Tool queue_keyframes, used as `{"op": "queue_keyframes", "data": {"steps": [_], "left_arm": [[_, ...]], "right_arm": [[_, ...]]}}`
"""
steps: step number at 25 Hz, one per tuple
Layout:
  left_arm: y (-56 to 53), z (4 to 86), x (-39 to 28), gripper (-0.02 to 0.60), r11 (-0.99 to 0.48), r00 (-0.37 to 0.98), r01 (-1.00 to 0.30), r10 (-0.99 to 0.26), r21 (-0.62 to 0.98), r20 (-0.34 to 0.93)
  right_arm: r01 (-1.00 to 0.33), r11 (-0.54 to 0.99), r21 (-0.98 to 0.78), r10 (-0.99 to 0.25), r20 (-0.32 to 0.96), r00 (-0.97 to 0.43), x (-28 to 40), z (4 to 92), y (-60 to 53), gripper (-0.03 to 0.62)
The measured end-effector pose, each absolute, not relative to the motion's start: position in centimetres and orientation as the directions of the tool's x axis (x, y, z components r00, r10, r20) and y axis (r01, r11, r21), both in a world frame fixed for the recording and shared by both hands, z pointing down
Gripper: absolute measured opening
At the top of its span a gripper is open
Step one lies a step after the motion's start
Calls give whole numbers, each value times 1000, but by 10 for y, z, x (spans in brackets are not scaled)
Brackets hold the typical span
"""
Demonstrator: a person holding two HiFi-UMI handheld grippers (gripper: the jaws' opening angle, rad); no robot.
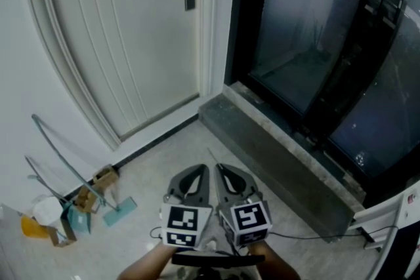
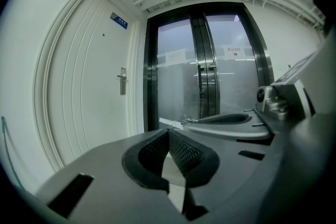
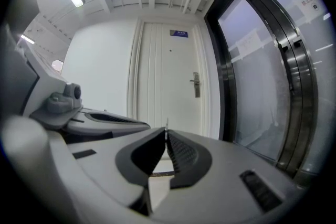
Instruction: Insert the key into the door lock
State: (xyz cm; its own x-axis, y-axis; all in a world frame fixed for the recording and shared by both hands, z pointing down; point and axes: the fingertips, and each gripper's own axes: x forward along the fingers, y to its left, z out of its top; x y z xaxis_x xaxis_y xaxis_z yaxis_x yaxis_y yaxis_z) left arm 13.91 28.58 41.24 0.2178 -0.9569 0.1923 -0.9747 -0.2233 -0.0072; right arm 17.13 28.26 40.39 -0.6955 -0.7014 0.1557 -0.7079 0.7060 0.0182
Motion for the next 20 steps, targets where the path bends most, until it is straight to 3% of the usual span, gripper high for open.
{"op": "queue_keyframes", "data": {"steps": [20], "left_arm": [[174, 413, 68, 3, -316, 316, -948, -931, 29, 182]], "right_arm": [[-765, 640, 73, -761, 197, -618, 99, 403, 179, 26]]}}
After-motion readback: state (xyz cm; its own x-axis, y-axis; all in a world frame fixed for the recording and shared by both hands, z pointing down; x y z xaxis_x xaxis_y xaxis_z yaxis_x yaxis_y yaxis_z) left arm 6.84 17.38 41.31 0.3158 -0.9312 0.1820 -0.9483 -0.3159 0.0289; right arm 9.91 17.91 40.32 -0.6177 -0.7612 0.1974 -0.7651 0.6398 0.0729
